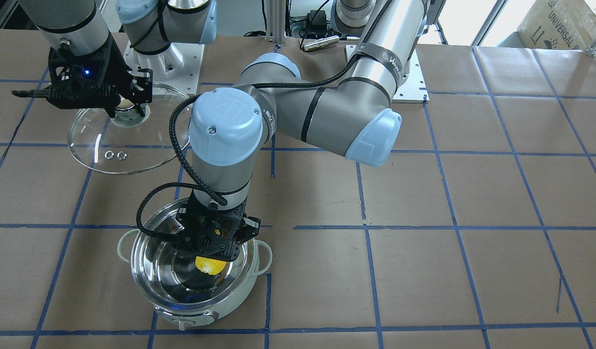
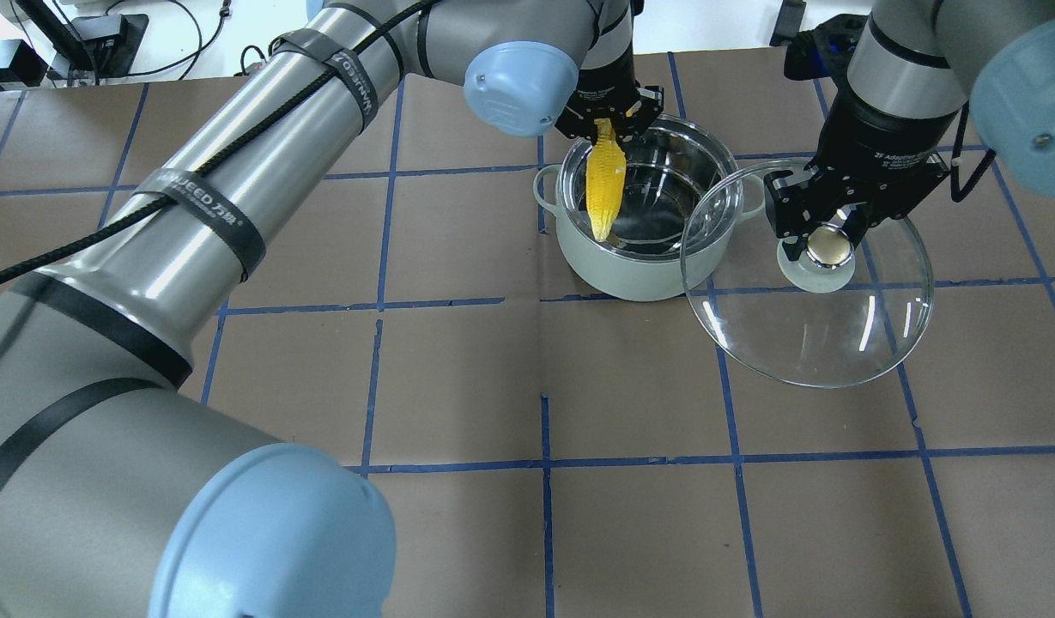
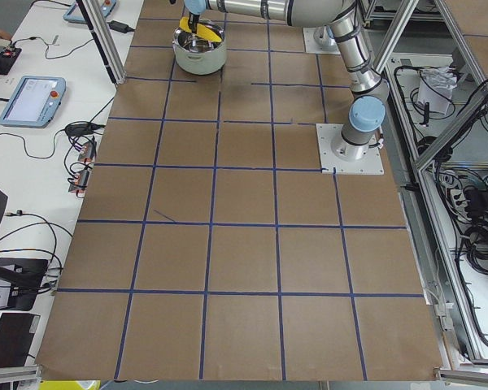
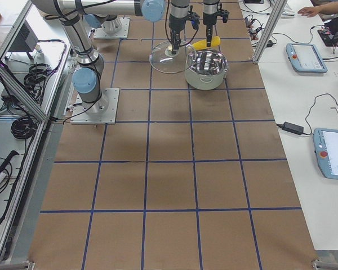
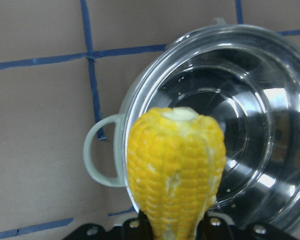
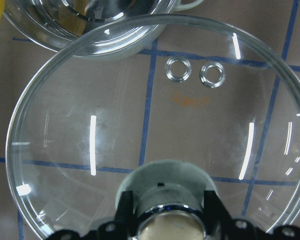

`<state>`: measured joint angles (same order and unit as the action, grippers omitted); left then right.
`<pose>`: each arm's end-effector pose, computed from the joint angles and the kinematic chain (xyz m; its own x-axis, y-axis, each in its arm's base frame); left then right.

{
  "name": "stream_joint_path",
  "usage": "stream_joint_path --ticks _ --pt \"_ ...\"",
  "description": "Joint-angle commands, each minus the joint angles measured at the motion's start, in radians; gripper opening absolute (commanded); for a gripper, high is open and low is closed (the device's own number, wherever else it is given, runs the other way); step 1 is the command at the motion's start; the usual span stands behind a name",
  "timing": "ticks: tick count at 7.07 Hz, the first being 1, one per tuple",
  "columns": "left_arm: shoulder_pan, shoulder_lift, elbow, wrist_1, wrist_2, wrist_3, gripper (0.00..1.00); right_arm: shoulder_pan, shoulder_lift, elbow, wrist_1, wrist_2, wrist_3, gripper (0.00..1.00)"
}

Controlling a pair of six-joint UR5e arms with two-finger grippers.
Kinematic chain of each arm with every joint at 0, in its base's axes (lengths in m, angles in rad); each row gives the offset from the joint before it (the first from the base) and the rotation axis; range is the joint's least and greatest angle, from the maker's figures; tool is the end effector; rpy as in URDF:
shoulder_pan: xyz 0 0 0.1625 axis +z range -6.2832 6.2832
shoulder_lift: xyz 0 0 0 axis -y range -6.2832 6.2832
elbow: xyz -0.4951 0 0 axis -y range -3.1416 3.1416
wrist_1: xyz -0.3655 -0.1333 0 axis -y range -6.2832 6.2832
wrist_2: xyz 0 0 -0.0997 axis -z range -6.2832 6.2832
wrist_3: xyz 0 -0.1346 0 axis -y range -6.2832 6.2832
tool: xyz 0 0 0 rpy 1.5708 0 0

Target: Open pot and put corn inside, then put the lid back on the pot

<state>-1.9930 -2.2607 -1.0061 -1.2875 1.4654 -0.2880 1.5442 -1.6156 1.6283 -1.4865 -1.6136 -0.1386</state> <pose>-0.4612 -0.6668 0.3822 -0.9782 0.1493 0.1443 0.1323 0.9837 -0.1214 0.1161 -0.4327 0.5090 -0.9929 -0.1152 0.0288 -0.1118 0.9885 0.1018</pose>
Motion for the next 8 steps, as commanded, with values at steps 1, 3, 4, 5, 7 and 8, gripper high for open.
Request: stream_joint_path --ticks 1,3,4,5,7,8 --pt "-0.009 -0.063 0.043 0.014 -0.002 -0.002 0.8 -0.001 0.0 0.001 0.0 -0.005 -0.003 0.2" --pt "-0.009 -0.063 0.06 0.01 0.001 0.0 1.0 -0.001 0.0 0.001 0.0 -0.005 -0.003 0.2" --pt "0.003 -0.054 0.038 0.002 0.001 0.013 1.0 -0.001 0.0 0.002 0.0 -0.005 -0.003 0.2" --pt "0.023 -0.036 0.031 -0.01 0.003 0.023 1.0 -0.001 0.0 0.002 0.0 -0.005 -0.003 0.2" --pt "0.141 0.101 -0.113 -0.038 0.001 0.212 1.0 0.008 -0.004 -0.001 0.0 0.0 0.01 0.2" --pt "0.214 0.216 -0.241 -0.046 0.009 0.245 1.0 0.019 0.0 -0.028 -0.006 0.003 0.016 0.2"
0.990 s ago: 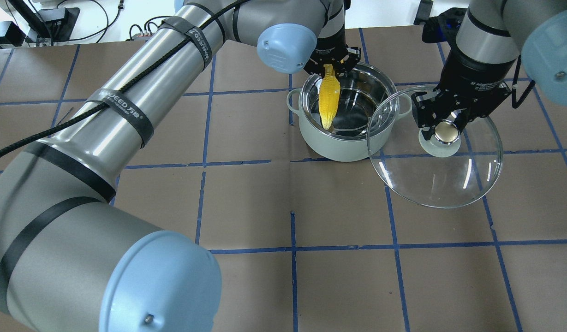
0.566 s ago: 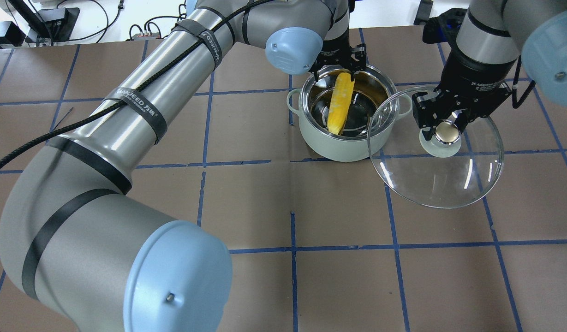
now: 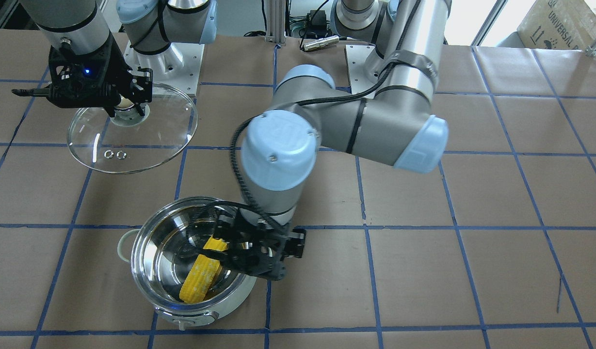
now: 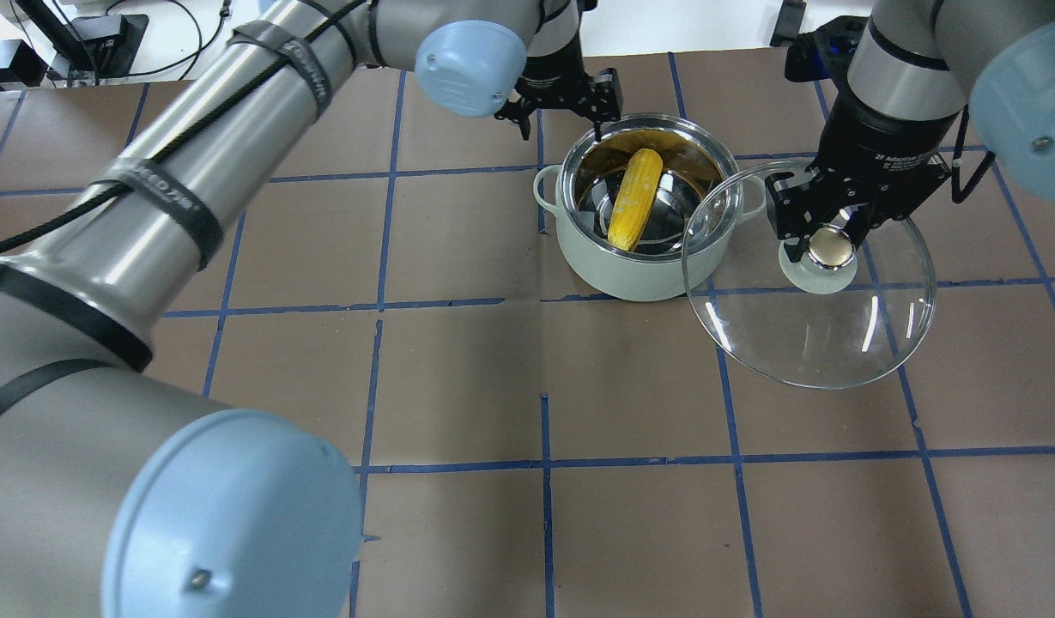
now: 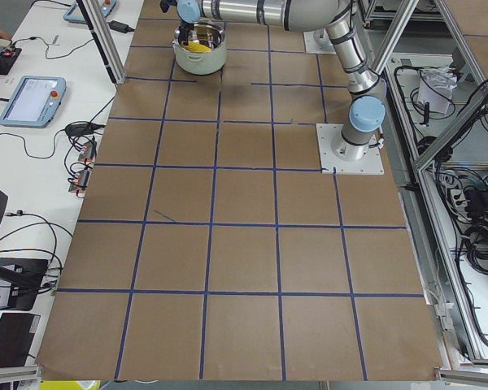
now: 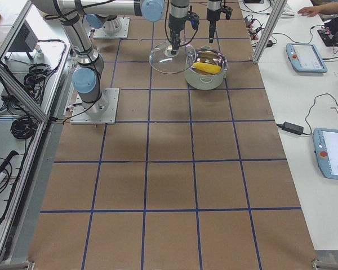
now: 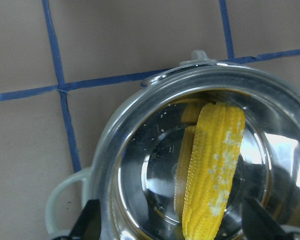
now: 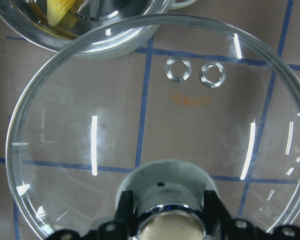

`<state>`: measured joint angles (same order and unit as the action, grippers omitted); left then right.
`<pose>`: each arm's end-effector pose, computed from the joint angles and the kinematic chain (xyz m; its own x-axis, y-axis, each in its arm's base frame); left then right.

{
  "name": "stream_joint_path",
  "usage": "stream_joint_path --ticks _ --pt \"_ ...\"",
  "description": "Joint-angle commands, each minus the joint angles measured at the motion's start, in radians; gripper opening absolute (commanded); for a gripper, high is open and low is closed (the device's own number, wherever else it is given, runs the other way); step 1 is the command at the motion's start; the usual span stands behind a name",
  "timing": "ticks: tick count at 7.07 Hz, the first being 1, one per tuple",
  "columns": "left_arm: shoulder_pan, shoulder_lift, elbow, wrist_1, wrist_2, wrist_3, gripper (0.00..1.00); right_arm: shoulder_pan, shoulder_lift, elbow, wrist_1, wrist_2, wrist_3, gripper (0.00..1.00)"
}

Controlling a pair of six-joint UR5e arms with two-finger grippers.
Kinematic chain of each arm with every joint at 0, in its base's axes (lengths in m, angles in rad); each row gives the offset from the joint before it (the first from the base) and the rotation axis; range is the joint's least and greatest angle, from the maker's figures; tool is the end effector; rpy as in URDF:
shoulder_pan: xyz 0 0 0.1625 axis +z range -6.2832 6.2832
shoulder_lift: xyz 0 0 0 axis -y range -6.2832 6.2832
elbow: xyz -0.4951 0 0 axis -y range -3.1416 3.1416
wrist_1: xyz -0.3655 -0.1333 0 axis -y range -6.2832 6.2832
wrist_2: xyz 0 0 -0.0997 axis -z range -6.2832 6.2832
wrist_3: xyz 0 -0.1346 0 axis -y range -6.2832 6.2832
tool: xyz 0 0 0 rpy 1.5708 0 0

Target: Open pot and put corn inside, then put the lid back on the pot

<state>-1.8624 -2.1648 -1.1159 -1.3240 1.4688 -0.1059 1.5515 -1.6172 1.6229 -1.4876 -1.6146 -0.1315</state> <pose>-0.3572 -0.6785 0.3997 -0.9746 0.1942 0.1120 0.1838 0.9782 -0.0962 0.1191 -0.4323 0.5122 -0.9928 -0.1153 0.0316 -0.1119 0.9893 0.0937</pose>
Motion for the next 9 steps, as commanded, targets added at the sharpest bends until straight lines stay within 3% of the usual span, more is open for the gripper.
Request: stream_joint_path --ticks 1,2,5,8,9 --pt "0.139 0.223 -0.26 -0.003 0.11 0.115 1.0 0.033 0.023 -0.067 0.001 0.01 0.007 0.2" --pt "0.184 0.314 -0.35 -0.012 0.126 0.13 1.0 0.079 0.07 -0.131 0.0 0.012 0.015 0.2" --pt "0.322 0.494 -0.354 -0.266 0.127 0.132 1.0 0.165 0.357 -0.372 -0.01 0.016 0.03 0.2" --pt "0.324 0.445 -0.222 -0.397 0.127 0.109 1.0 0.174 0.586 -0.567 -0.011 0.015 0.032 0.19" --pt "0.321 0.439 -0.22 -0.396 0.117 0.109 1.0 0.173 0.627 -0.586 -0.008 0.016 0.027 0.19"
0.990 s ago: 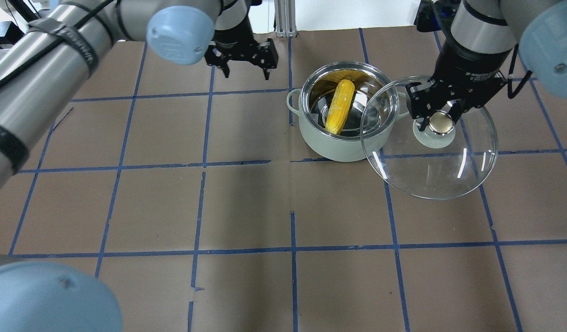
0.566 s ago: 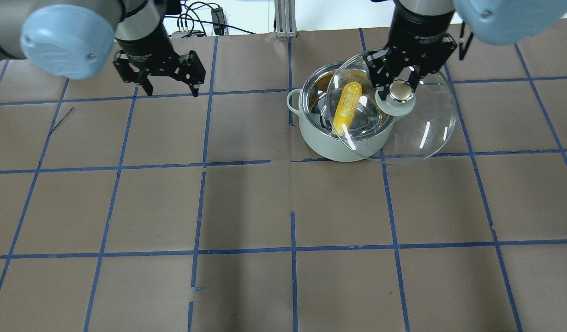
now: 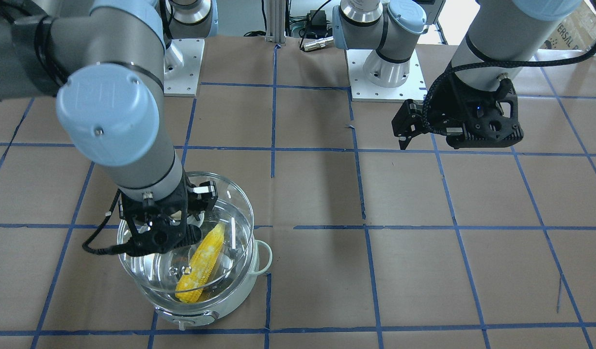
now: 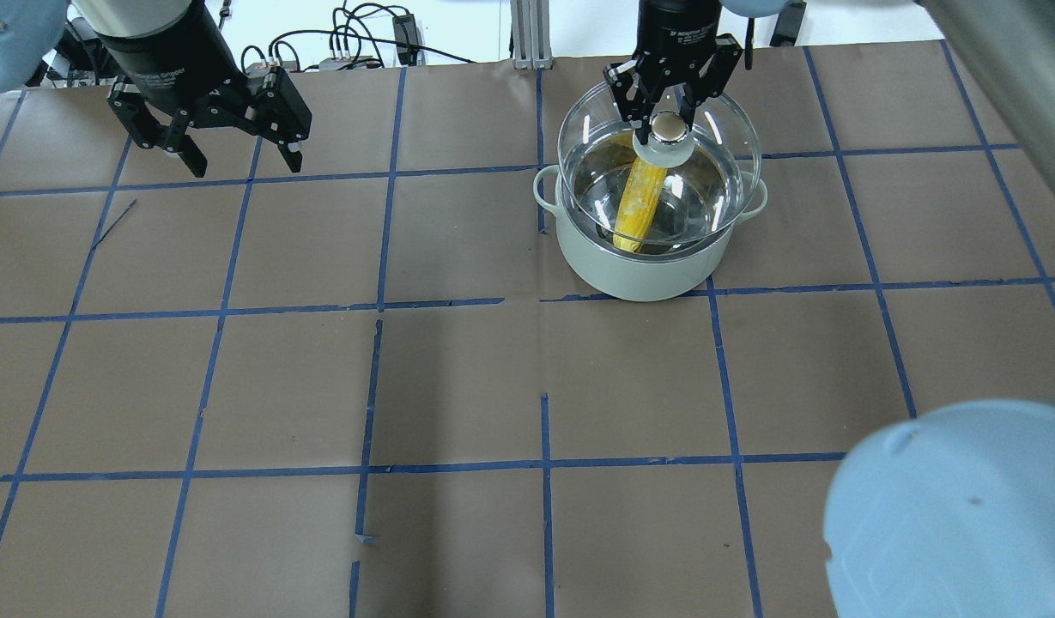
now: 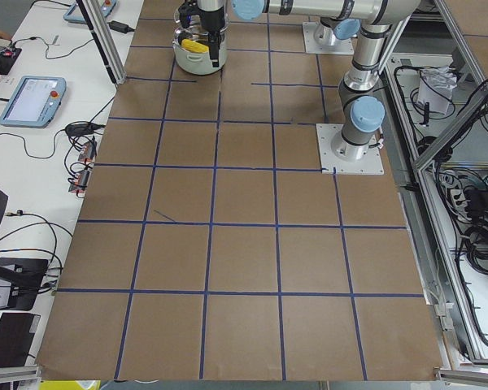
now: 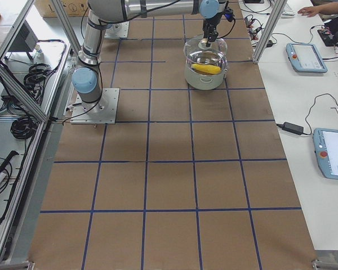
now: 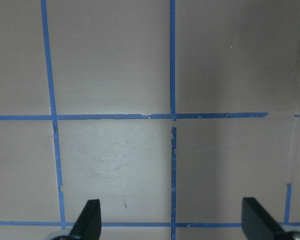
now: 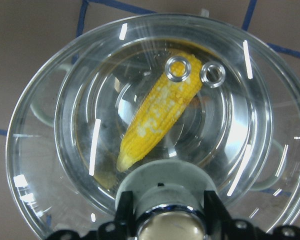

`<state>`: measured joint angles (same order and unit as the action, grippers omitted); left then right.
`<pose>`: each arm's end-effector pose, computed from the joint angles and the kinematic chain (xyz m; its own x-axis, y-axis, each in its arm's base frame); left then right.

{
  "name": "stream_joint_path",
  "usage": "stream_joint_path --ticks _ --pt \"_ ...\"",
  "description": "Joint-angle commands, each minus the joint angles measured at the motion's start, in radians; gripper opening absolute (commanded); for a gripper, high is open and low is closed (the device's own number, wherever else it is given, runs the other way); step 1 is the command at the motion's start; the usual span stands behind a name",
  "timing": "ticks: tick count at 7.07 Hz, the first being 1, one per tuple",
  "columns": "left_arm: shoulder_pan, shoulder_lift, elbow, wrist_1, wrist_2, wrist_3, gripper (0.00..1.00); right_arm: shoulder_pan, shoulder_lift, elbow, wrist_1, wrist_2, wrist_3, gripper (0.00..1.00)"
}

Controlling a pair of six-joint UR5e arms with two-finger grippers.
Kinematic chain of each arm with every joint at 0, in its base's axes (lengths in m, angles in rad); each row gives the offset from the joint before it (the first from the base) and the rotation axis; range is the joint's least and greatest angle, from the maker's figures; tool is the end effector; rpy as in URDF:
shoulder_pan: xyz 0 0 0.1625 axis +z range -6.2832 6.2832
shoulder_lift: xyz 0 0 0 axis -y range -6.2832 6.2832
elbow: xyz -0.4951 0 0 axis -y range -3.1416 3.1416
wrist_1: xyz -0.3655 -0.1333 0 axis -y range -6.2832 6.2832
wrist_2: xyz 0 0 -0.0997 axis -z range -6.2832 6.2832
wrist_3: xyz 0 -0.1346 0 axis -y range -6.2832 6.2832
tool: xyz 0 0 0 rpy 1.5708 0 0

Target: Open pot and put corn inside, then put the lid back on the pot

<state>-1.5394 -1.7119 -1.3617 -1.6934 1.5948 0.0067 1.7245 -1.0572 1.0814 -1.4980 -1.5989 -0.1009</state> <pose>-0.1135 -0.5303 0.5377 -0.9994 -0.0234 -0.0236 -0.0246 0.9982 0.0547 0.2344 -0.6668 0.4413 -0.9670 -0.2540 0.0181 -0.2511 0.9629 0.0992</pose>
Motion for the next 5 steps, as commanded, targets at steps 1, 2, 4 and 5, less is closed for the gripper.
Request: stream_joint_path --ticks 1,2,4,5 --pt "-0.002 -0.014 0.024 -0.025 -0.009 -0.004 1.0 -0.003 0.08 -0.031 0.005 -0.001 -0.009 0.19" --pt "-0.001 -0.014 0.023 -0.025 -0.01 -0.004 1.0 -0.005 0.08 -0.025 0.013 -0.003 -0.013 0.19" --pt "-0.002 -0.021 0.026 -0.023 -0.012 -0.004 1.0 -0.002 0.092 -0.023 0.013 -0.003 -0.007 0.19" --pt "-0.004 -0.022 0.026 -0.023 -0.013 -0.004 1.0 0.0 0.1 -0.023 0.013 -0.003 -0.006 0.19"
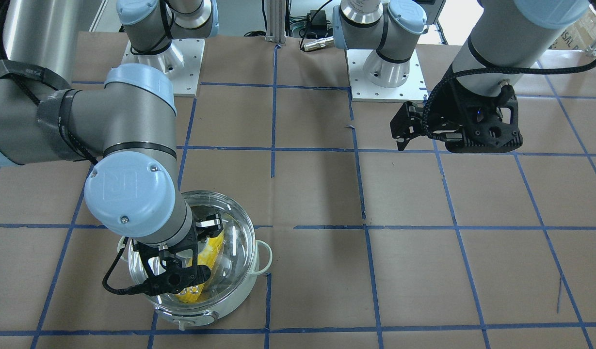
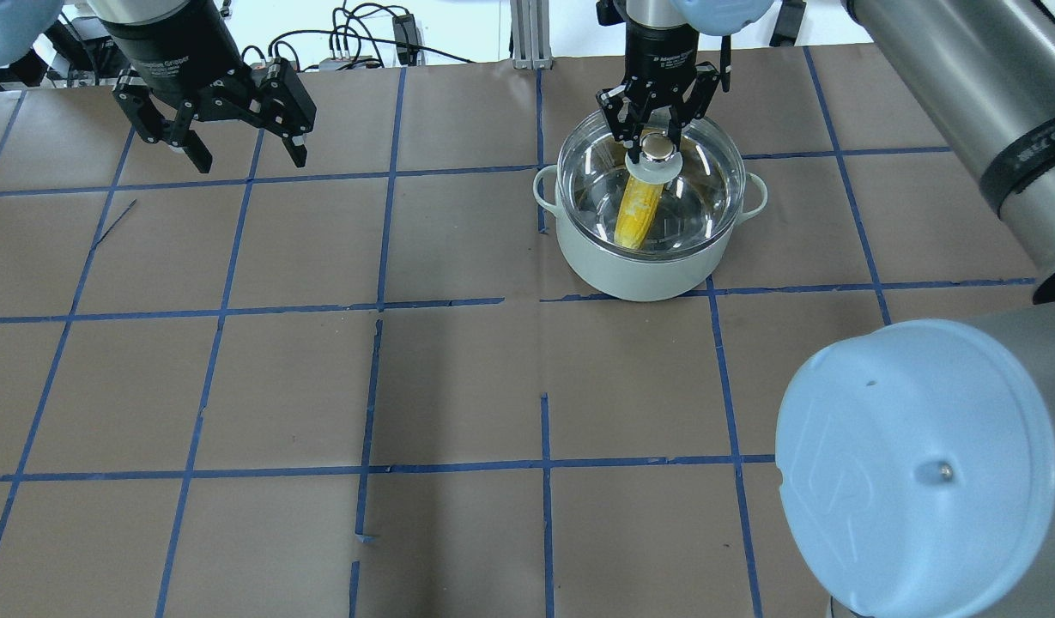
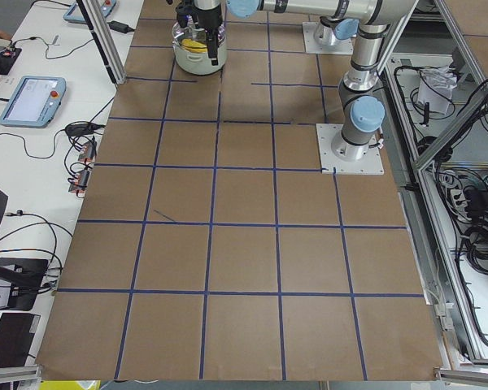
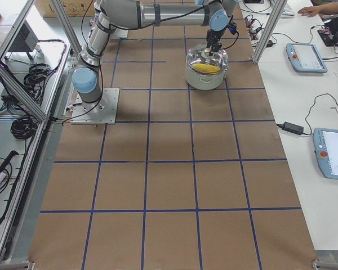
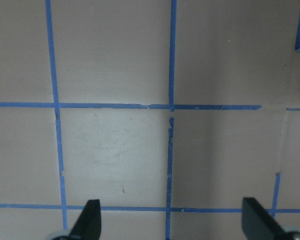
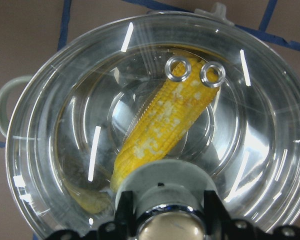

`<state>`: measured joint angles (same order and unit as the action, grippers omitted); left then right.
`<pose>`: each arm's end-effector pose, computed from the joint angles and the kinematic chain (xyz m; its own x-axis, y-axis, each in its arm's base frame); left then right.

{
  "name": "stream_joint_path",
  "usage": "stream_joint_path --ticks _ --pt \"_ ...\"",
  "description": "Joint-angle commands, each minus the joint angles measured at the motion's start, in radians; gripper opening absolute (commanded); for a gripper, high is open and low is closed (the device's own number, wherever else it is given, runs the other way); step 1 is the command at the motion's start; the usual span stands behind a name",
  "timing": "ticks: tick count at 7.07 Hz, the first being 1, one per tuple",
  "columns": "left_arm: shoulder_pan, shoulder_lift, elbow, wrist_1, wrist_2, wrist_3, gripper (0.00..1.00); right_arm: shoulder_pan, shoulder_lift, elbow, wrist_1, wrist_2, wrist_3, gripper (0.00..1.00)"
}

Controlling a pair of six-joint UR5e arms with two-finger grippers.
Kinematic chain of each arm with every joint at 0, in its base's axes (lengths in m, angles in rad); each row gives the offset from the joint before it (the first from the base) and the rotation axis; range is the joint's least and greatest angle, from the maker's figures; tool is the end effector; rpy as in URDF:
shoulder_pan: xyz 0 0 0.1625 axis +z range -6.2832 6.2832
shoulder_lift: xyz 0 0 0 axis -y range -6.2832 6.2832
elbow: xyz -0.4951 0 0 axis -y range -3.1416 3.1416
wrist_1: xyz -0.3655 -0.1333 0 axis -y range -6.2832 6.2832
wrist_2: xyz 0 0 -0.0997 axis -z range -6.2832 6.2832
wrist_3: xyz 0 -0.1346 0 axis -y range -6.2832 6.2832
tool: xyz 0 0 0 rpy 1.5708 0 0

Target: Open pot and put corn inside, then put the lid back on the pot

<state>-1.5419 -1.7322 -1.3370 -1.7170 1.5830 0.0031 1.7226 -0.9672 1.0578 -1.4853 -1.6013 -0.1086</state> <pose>-0.1162 -0.5372 0.5360 -0.9996 -0.0249 -0.0119 -0.0257 0.9969 0.0738 0.2365 -0.6918 0.3871 -0.9653 -0.2610 0.0109 -0.2550 0.9505 0.1774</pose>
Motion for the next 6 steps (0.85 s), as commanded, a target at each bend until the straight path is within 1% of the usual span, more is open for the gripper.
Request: stream_joint_path --ticks 1,3,4,6 --pt "-0.001 -0.001 0.001 0.0 0.0 0.002 1.0 0.002 0.018 -0.001 0.0 0.0 0.001 0.19" --pt "-0.001 0.003 0.002 0.007 0.003 0.017 1.0 0.002 0.022 -0.001 -0.001 0.0 0.001 0.19" --pt "0.002 0.005 0.001 0.055 0.005 0.02 1.0 0.0 0.025 -0.002 -0.001 0.0 0.001 0.19" --pt "0.0 0.011 -0.011 0.088 0.002 0.018 1.0 0.0 0.022 -0.004 0.002 -0.011 0.004 0.19"
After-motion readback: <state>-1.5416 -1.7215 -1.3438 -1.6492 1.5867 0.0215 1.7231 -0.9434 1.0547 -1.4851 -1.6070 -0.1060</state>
